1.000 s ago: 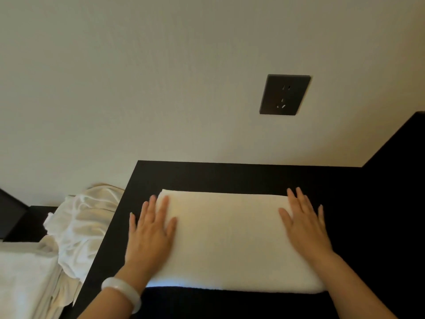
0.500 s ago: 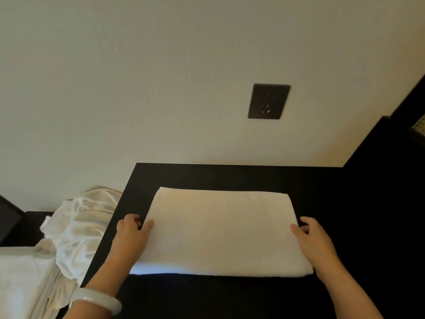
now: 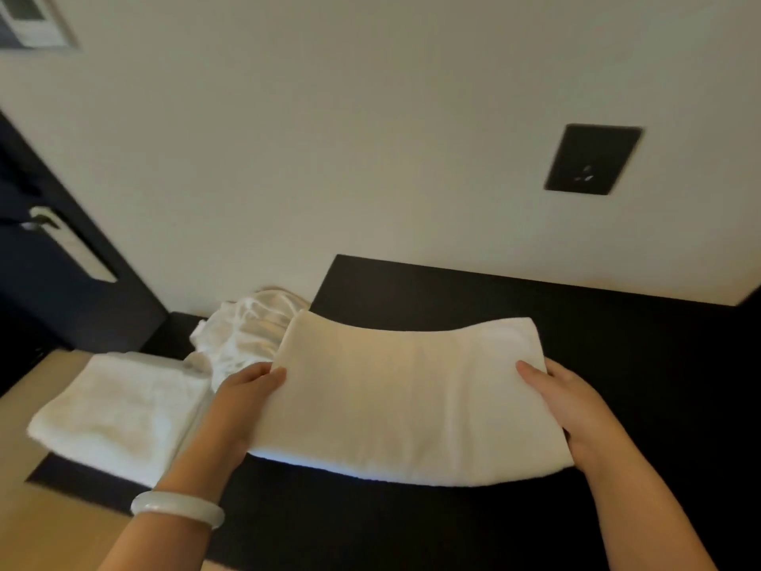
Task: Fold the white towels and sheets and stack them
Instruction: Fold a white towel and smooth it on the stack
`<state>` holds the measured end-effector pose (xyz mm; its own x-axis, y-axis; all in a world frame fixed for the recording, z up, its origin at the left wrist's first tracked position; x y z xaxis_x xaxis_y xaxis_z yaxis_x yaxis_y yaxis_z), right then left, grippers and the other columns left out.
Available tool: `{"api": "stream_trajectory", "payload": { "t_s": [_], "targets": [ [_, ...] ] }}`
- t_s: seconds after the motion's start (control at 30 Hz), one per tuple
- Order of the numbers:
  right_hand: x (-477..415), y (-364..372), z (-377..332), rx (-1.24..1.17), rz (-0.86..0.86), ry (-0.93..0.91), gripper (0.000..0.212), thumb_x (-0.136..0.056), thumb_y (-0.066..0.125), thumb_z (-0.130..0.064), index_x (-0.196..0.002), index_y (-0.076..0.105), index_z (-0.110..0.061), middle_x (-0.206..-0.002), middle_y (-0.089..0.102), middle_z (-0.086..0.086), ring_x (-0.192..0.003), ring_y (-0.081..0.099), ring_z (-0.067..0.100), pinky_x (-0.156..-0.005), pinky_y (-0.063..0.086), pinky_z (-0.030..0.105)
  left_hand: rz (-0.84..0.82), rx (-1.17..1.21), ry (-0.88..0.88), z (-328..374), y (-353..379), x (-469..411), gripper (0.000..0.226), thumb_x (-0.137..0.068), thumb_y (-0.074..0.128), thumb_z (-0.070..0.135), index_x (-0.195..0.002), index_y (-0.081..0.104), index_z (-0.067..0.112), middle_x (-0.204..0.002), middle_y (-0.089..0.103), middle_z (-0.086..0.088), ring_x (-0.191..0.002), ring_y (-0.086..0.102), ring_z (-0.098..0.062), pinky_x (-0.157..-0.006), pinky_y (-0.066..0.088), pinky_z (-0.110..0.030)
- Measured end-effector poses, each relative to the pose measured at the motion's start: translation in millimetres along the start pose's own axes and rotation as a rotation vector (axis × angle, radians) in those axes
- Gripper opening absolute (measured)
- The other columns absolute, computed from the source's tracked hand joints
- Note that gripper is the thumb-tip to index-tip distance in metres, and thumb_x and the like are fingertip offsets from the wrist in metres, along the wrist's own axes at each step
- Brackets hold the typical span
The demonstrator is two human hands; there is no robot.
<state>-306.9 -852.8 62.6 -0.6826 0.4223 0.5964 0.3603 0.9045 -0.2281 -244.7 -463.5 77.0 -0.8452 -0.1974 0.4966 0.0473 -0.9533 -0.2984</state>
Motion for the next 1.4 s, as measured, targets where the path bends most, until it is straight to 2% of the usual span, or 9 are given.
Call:
{"api": "stream_trajectory", "payload": {
  "t_s": [0.13, 0.33, 0.53, 0.73, 0.8, 0.93, 1.17, 1.3, 1.4],
  "targets": [
    [17, 68, -20, 0.077, -0.072, -0.070, 0.030, -0.092, 0.063, -0.040, -0.120, 0.054, -0.036, -0.105, 0.065, 0.000, -0.092, 0.065, 0.025, -0.065, 0.048, 0.040, 0.093, 0.095, -0.010, -20, -65, 6, 0.019, -0.092, 0.065, 0.033, -0.076, 0.075, 0.036, -0.084, 0.074, -0.001, -0.085, 0.069, -0.028, -0.075, 0.054, -0.041],
    [53, 173, -33, 0.167, -0.152, -0.125, 0.043, -0.093, 0.061, -0.039, -0.135, 0.051, -0.031, -0.106, 0.062, 0.001, -0.092, 0.062, 0.026, -0.061, 0.043, 0.038, 0.163, 0.245, -0.043, -68, -165, 0, 0.018, -0.093, 0.064, 0.035, -0.078, 0.075, 0.036, -0.089, 0.075, -0.004, -0.085, 0.071, -0.030, -0.077, 0.059, -0.045],
    [104, 307, -26, 0.225, -0.211, -0.193, 0.026, -0.094, 0.060, -0.040, -0.118, 0.055, -0.034, -0.105, 0.063, -0.001, -0.093, 0.061, 0.025, -0.063, 0.043, 0.037, 0.219, 0.326, -0.024, -118, -294, -16, 0.013, -0.093, 0.066, 0.030, -0.086, 0.076, 0.028, -0.090, 0.076, -0.007, -0.085, 0.072, -0.033, -0.082, 0.058, -0.050],
    [129, 424, 7, 0.218, -0.211, -0.113, 0.017, -0.094, 0.062, -0.038, -0.107, 0.058, -0.029, -0.103, 0.062, 0.002, -0.094, 0.059, 0.027, -0.070, 0.045, 0.040, 0.221, 0.287, -0.028, -160, -387, -57, 0.018, -0.094, 0.064, 0.022, -0.081, 0.075, 0.024, -0.085, 0.076, -0.008, -0.077, 0.070, -0.029, -0.073, 0.055, -0.040],
    [128, 445, 15, 0.205, -0.197, -0.105, 0.016, -0.094, 0.063, -0.036, -0.106, 0.058, -0.029, -0.102, 0.061, 0.002, -0.092, 0.058, 0.026, -0.069, 0.044, 0.039, 0.217, 0.272, -0.038, -166, -404, -75, 0.019, -0.094, 0.065, 0.020, -0.079, 0.075, 0.025, -0.083, 0.076, -0.008, -0.074, 0.070, -0.027, -0.070, 0.053, -0.036],
    [112, 472, 26, 0.181, -0.160, -0.111, 0.006, -0.094, 0.064, -0.031, -0.099, 0.061, -0.029, -0.096, 0.061, -0.001, -0.085, 0.058, 0.021, -0.060, 0.040, 0.034, 0.179, 0.204, -0.060, -171, -420, -112, 0.019, -0.093, 0.065, 0.021, -0.079, 0.076, 0.027, -0.084, 0.076, -0.007, -0.079, 0.070, -0.029, -0.078, 0.055, -0.042],
    [57, 532, 67, 0.197, -0.193, -0.026, 0.020, -0.094, 0.065, -0.021, -0.114, 0.066, -0.016, -0.096, 0.065, 0.000, -0.089, 0.061, 0.021, -0.075, 0.049, 0.037, 0.202, 0.025, -0.110, -179, -441, -181, 0.020, -0.092, 0.066, 0.025, -0.078, 0.074, 0.036, -0.076, 0.074, 0.005, -0.077, 0.069, -0.021, -0.072, 0.054, -0.034],
    [34, 569, 86, 0.238, -0.206, -0.037, 0.030, -0.094, 0.063, -0.008, -0.124, 0.063, -0.005, -0.103, 0.065, 0.009, -0.093, 0.058, 0.024, -0.078, 0.043, 0.034, 0.183, -0.081, -0.118, -176, -459, -235, 0.018, -0.091, 0.068, 0.027, -0.079, 0.071, 0.040, -0.072, 0.073, 0.010, -0.074, 0.070, -0.018, -0.066, 0.051, -0.029],
    [23, 597, 87, 0.263, -0.187, -0.079, 0.025, -0.094, 0.063, -0.011, -0.119, 0.065, -0.013, -0.103, 0.068, 0.005, -0.091, 0.058, 0.020, -0.080, 0.047, 0.037, 0.128, -0.176, -0.111, -170, -468, -285, 0.012, -0.092, 0.067, 0.028, -0.085, 0.072, 0.037, -0.067, 0.070, 0.011, -0.061, 0.068, -0.011, -0.059, 0.047, -0.024]
  ]
}}
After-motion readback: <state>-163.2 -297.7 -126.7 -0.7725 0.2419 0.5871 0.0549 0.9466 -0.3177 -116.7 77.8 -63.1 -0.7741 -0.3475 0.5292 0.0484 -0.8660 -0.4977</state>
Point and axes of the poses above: each hand's wrist, its own x-axis away from the middle knuckle, its own y-axis out of the palm, z = x × y, the point moved 5 cm from there along -x, towards the middle knuckle
